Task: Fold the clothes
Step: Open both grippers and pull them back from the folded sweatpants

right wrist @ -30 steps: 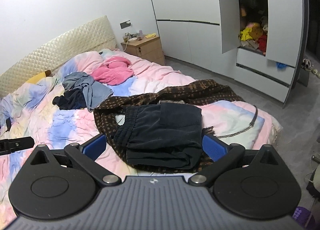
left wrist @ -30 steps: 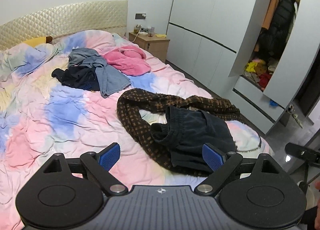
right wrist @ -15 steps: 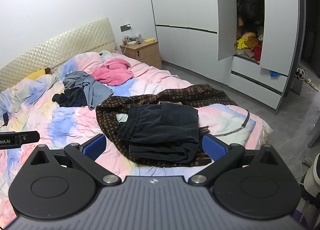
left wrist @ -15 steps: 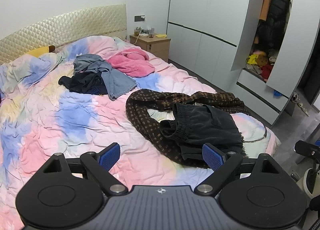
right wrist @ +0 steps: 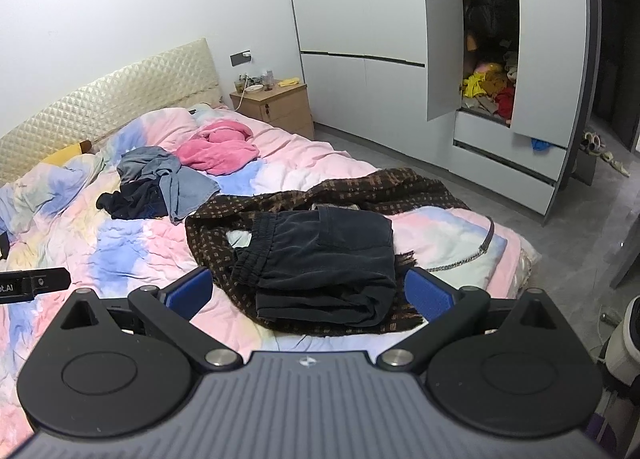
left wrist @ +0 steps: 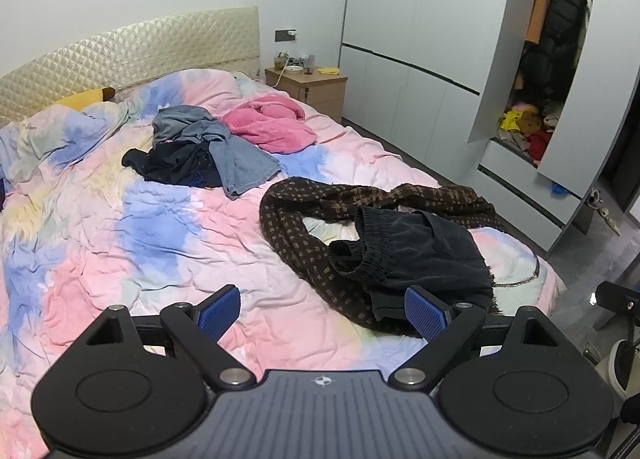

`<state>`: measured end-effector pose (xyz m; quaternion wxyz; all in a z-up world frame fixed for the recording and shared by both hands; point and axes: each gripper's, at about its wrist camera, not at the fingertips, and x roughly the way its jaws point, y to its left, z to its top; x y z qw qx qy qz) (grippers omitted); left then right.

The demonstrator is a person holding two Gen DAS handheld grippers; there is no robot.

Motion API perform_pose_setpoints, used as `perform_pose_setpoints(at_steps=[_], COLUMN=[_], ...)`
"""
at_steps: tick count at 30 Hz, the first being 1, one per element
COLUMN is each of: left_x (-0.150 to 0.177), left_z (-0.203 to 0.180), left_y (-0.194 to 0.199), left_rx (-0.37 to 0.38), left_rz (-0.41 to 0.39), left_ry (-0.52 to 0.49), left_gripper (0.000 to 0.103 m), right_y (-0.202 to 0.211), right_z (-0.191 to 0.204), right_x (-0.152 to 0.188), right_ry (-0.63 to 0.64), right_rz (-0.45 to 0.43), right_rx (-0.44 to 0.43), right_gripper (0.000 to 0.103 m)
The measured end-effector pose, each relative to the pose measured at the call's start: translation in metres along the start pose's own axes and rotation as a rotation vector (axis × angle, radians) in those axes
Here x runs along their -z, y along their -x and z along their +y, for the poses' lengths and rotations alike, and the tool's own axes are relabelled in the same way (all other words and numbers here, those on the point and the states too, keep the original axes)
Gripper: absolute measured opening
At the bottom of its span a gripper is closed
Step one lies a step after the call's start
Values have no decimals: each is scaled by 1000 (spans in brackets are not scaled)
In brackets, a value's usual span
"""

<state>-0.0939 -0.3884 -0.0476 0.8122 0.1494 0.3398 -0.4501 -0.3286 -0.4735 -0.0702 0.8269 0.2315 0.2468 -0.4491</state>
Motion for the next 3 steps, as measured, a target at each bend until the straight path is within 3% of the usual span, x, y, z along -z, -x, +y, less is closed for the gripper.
perform_pose_setpoints(at_steps=[3], left_x=[-1], left_z=[6], left_y=[0], left_rx=[-6], left_rz=[-3], left_ry=[4], left_gripper=[91], right_y=[-2], right_z=[4], right_x=[0], right_ry=[5], right_rz=[2], right_rx=[5], right_gripper=[103])
